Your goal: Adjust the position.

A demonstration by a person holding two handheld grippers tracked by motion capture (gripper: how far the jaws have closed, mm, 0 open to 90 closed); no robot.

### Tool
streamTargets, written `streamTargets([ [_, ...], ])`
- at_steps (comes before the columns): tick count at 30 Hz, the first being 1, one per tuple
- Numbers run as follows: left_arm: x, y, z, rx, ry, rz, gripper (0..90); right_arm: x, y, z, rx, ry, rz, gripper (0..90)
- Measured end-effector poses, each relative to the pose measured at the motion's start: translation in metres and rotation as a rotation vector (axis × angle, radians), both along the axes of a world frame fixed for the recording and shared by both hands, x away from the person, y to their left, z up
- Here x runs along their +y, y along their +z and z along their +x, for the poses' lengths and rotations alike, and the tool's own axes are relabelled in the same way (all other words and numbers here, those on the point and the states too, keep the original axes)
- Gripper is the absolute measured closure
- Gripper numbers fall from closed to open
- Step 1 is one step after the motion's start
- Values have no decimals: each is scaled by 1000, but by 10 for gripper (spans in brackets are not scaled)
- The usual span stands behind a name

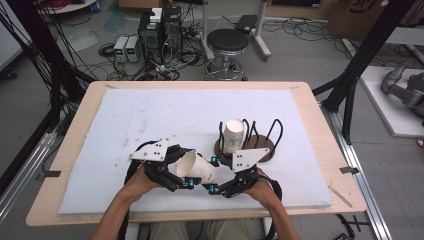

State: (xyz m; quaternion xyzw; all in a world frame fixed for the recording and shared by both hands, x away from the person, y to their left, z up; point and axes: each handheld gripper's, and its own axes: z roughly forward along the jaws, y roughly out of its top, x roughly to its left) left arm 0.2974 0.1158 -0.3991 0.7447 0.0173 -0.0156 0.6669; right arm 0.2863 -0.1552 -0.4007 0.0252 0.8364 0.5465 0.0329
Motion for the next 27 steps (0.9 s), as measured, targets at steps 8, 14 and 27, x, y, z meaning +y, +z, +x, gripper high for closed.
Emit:
streamTargets([
  [8, 3, 1, -1, -7, 5, 6, 307, 5, 1, -2, 3, 6, -35, 244],
  [14, 9, 3, 0, -14, 45, 39, 306, 5, 1, -4, 12, -47, -47, 165],
  [27, 30, 24, 16, 2, 199, 286, 304, -38, -4, -10, 4, -270, -64, 165],
])
